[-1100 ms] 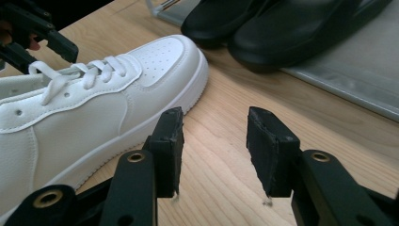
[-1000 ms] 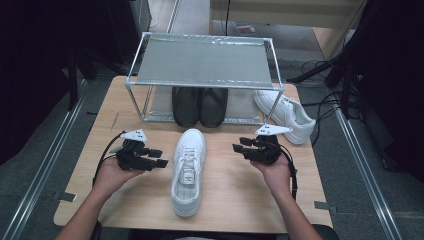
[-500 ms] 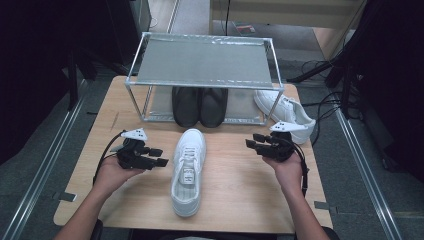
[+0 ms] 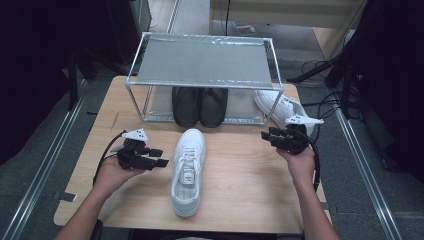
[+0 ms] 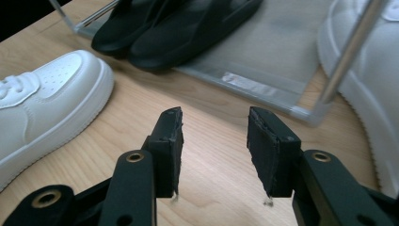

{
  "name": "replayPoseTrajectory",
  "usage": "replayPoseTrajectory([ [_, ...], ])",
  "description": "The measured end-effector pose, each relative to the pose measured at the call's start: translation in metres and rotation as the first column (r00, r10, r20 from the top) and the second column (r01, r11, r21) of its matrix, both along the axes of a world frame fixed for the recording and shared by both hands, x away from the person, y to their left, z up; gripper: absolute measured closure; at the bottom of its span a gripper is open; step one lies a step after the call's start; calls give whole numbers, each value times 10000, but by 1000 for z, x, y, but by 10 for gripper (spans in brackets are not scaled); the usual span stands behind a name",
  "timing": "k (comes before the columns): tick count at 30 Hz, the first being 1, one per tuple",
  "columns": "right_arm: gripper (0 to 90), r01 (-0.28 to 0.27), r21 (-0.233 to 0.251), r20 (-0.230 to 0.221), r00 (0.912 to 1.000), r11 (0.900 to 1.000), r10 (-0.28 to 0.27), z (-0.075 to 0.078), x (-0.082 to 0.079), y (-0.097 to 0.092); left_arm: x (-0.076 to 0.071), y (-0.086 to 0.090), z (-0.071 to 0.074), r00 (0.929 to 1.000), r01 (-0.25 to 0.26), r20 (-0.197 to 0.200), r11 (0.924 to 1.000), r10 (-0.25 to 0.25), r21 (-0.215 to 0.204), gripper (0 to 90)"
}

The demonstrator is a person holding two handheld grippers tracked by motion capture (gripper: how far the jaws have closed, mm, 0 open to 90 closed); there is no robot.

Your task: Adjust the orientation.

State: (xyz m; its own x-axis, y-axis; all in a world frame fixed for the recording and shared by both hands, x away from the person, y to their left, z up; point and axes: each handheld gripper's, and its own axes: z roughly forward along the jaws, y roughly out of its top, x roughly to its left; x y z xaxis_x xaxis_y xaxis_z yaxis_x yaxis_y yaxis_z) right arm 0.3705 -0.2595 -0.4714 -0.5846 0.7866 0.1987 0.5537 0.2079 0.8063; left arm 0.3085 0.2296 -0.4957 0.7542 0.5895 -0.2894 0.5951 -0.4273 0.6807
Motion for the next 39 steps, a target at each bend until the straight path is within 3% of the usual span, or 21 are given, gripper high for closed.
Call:
replayPoseTrajectory([
  [16,581,905,-208,-165,9957,9957,-908,5,30,-29,-7,2,2,10000,29,83,10000,-29,45,464],
  [18,588,1091,-139,9,9940,9939,-1091,7,32,-33,-8,2,1,10000,6,59,10000,-6,25,464],
  [32,593,1688,-99,-326,9851,9856,-1690,13,59,-53,-16,6,1,9999,-147,72,9998,146,101,463],
  [35,595,1790,31,-167,9837,9838,-1790,16,59,-58,-17,7,0,9998,-175,77,9998,174,77,463],
  [39,594,2040,-251,-6,9790,9786,-2041,24,62,-64,-19,9,0,9997,-235,72,9997,234,91,462],
])
